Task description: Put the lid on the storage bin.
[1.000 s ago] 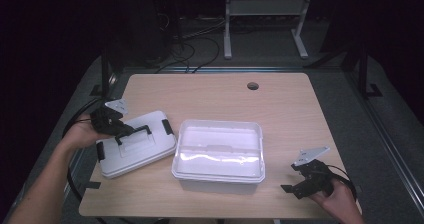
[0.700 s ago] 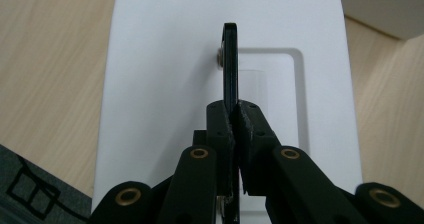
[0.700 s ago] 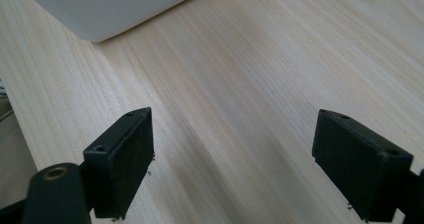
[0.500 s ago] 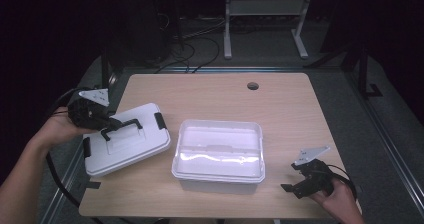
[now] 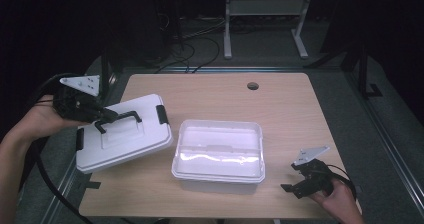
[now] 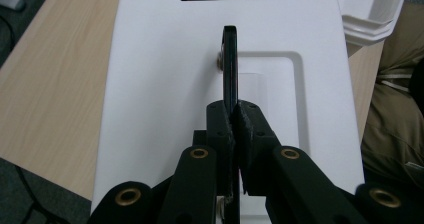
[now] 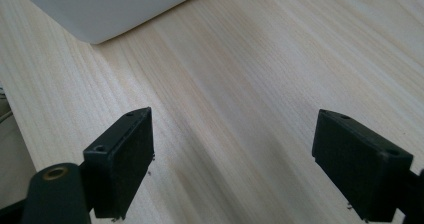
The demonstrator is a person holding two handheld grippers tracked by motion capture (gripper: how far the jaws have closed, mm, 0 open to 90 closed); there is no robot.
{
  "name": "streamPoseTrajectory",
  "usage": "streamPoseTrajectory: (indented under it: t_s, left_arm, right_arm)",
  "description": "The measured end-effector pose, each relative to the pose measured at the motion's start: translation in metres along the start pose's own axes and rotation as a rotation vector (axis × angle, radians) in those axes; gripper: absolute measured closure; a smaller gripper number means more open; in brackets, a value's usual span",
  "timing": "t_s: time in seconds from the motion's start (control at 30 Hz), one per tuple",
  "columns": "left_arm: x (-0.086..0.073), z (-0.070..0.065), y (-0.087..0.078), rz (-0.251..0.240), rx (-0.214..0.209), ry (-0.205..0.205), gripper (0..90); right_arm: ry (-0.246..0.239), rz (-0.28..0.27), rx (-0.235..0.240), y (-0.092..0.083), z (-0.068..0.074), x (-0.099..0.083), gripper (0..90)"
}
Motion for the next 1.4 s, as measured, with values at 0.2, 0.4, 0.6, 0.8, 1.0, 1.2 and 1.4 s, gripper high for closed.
streamPoseTrajectory:
  t_s: [0.2,0.4,0.6,0.8,1.0,1.2,1.4]
  left_arm:
    - [0.025,-0.002,0.001,-0.039,0.014,0.053,85.2]
    - [0.049,-0.005,0.008,-0.042,-0.013,0.091,85.2]
    - [0.081,-0.007,0.018,-0.065,-0.040,0.124,85.2]
    - [0.114,-0.012,0.035,-0.085,-0.071,0.179,85.2]
    - [0.144,-0.018,0.055,-0.091,-0.113,0.229,85.2]
    - [0.165,-0.025,0.076,-0.085,-0.145,0.251,85.2]
    - [0.180,-0.033,0.089,-0.080,-0.167,0.273,85.2]
  right_arm:
    - [-0.002,0.004,0.000,0.000,0.001,0.000,16.3]
    - [-0.005,0.003,0.003,-0.001,0.002,0.000,16.3]
    - [-0.004,-0.012,0.004,-0.004,0.002,0.001,16.2]
    - [0.001,-0.021,0.006,-0.005,0.000,-0.001,16.3]
    - [0.000,-0.021,0.004,-0.005,0.000,0.000,16.2]
    - [-0.001,-0.014,0.002,-0.003,0.000,-0.001,16.2]
    - [0.005,-0.022,0.002,-0.005,-0.001,0.000,16.3]
Point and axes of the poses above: each handheld gripper's, and its own axes: y roughly forward along the jaws, x roughly out of its top, z roughly to its left, the point moved 8 cm from there along y, roughly forward along the jaws, and after that the axes turned 15 degrees about y, right-handed, at the moved point
